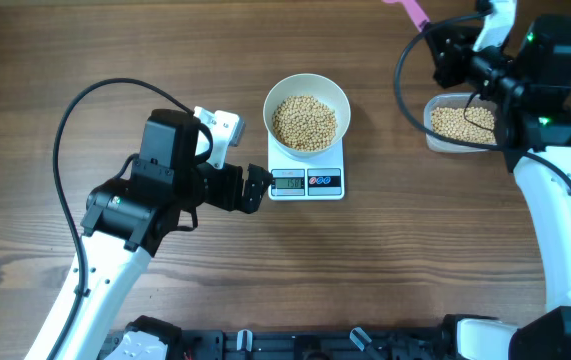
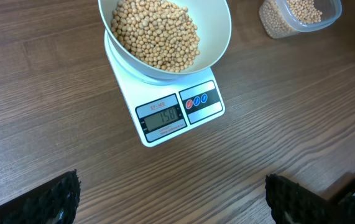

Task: Scoop item into bowl and weigh 150g on scale
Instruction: 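Lift the pink scoop up out of the tub, then carry the pink scoop left and lower it into the white bowl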

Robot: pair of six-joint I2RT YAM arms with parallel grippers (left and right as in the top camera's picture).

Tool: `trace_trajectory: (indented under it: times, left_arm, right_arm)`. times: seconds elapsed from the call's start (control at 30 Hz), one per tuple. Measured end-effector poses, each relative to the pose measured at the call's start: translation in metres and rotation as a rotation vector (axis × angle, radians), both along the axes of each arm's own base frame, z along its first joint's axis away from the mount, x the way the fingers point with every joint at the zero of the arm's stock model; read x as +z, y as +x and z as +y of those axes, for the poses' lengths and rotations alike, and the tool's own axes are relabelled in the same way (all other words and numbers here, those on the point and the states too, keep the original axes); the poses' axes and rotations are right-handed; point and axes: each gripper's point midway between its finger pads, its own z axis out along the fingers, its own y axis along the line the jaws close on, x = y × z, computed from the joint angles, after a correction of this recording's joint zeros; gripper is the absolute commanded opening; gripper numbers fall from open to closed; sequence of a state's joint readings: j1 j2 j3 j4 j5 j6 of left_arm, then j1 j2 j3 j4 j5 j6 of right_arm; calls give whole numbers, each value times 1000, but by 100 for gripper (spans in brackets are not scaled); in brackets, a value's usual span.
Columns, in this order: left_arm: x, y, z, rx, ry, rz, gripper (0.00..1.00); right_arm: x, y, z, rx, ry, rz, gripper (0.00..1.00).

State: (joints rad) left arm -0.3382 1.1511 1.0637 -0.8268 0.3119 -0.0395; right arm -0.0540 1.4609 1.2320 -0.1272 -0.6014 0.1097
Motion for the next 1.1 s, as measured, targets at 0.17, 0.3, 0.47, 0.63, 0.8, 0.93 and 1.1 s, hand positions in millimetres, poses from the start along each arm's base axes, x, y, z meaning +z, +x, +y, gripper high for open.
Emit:
trace_trajectory:
  times: [0.17, 0.3, 0.47, 0.63, 0.8, 0.93, 1.1]
  left_arm:
    - [0, 0, 0, 0, 0, 0, 100]
    - [0, 0, 0, 0, 0, 0, 100]
    - [0, 0, 0, 0, 1, 1, 100]
    - [0, 0, 0, 0, 0, 1, 100]
    - [0, 0, 0, 0, 1, 1, 100]
    - [0, 0, 0, 0, 0, 1, 100]
    - [0, 0, 0, 0, 1, 1, 100]
  right_arm:
    - [-23, -17, 34, 123, -105, 40, 4]
    - [-53, -36, 57, 194, -231, 112, 4]
    - [-71, -47, 66, 216, -332, 150, 4]
    - [-74, -50, 74, 237, -369, 147, 4]
    - [-91, -53, 94, 280, -401, 171, 4]
    - [-106, -54, 103, 276, -454, 197, 4]
    - [-123, -62, 101, 277, -536, 248, 4]
